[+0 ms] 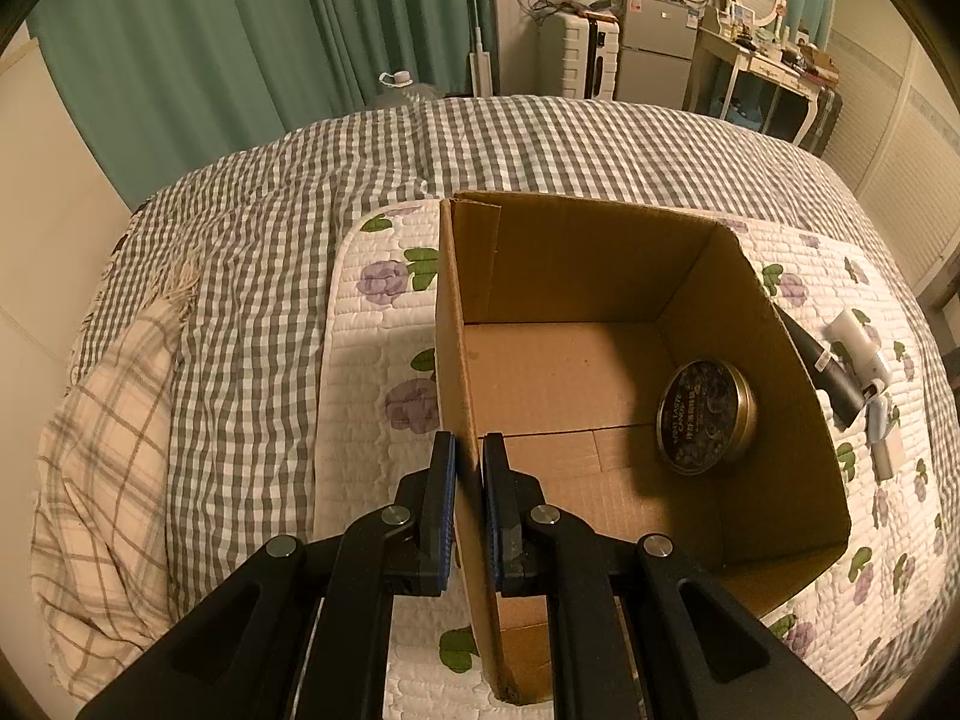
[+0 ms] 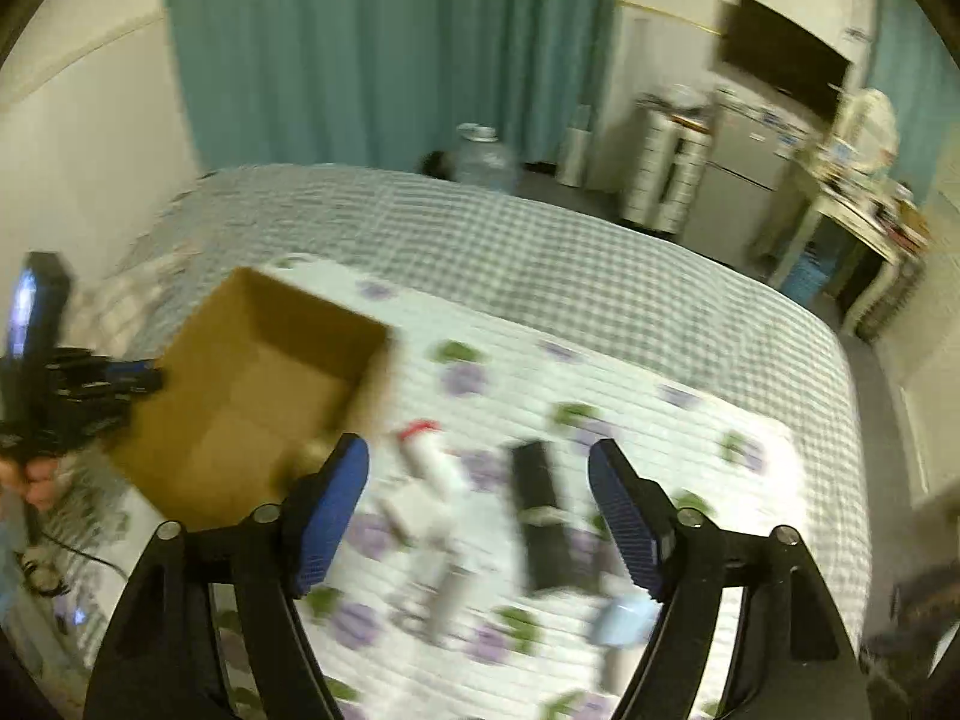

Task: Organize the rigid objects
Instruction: 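Carry the tin into the box and open the right gripper, then move the right gripper to the white square charger and grasp it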

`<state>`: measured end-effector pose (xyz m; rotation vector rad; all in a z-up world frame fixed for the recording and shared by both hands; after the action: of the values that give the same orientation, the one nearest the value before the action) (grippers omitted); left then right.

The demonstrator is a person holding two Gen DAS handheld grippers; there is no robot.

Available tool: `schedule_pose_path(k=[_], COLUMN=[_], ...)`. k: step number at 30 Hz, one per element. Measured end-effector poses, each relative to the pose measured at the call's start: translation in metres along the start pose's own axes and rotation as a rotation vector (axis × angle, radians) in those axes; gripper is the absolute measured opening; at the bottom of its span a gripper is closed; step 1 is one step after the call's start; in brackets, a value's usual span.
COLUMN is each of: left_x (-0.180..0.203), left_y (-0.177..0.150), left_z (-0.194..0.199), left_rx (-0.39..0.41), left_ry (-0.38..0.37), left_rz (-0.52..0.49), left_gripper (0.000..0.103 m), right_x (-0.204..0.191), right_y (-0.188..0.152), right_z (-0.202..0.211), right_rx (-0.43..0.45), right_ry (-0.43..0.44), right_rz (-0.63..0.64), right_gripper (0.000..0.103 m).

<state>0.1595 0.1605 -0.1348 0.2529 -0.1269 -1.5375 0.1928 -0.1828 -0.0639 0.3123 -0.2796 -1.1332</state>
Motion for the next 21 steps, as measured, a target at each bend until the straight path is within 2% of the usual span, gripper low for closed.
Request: schedule_pose_path(k=[4, 7, 10, 16, 21], left_x=[0.0, 0.0, 0.0, 0.0, 0.0], left_y=[0.001, 0.001, 0.001, 0.001, 0.002], left_z=[0.0, 0.0, 0.0, 0.0, 0.0], left_rx=[-0.005, -0.006, -0.01, -0.013, -0.013], left_ry=[0.006, 0.014, 0.018, 0.02, 0.02], left_rz=[0.007, 0.004, 0.009, 0.018, 0.017], left_gripper=[0.008, 0.008, 0.008, 0.008, 0.008], right_x=[0.071, 0.118, 0.144, 0.149, 0.142], right_y=[-0.034, -0.074, -0.11, -0.159, -0.188], right_z=[-0.015, -0.046, -0.083, -0.136, -0.167], right_rx=[-0.045, -0.123, -0.214, -0.325, -0.414], right_ry=[-0.091, -0.149, -0.157, -0.104, -0.082], right_rz=[-0.104, -0.18, -0.229, -0.207, -0.181], right_gripper=[0.084, 0.084, 0.084, 0.083, 0.067])
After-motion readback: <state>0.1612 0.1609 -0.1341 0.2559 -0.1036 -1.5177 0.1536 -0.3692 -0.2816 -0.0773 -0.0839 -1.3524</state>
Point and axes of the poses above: each gripper's, at about its wrist camera, not at the fingertips, and z roughly against the way its jaws point, x to its right, y to its top, the point moved 9 cm from there along -z, roughly the way its jaws point, and after that the axes turned 15 degrees about -x, right-handed, at the moved point
